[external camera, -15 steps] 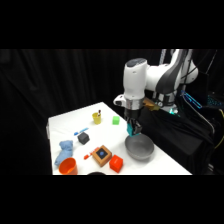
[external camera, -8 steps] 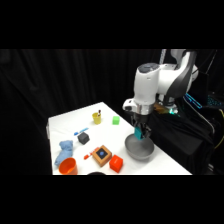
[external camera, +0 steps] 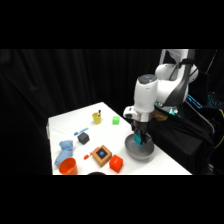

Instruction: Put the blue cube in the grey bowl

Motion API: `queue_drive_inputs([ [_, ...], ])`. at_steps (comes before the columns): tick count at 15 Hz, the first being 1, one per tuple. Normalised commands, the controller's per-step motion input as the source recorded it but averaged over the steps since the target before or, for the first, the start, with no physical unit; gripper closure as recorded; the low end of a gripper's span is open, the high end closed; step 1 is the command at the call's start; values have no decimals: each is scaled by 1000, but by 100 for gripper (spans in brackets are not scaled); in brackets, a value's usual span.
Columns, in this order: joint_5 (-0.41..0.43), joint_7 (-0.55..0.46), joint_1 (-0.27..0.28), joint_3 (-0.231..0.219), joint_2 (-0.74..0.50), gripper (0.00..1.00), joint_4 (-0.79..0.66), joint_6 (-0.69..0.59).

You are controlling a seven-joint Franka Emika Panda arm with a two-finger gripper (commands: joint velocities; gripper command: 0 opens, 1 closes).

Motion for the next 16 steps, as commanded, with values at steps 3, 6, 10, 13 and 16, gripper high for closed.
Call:
queue_drive_inputs([
  [3, 139, -219, 30, -42, 153, 70, 42, 262],
  [6, 212, -268, 11, -12, 113, 23, 63, 169],
  [10, 177, -244, 4, -6, 37, 1, 67, 84],
  [13, 150, -226, -6, -9, -41, 0, 62, 0],
  [16, 111, -196, 6, -9, -186, 0, 33, -172],
])
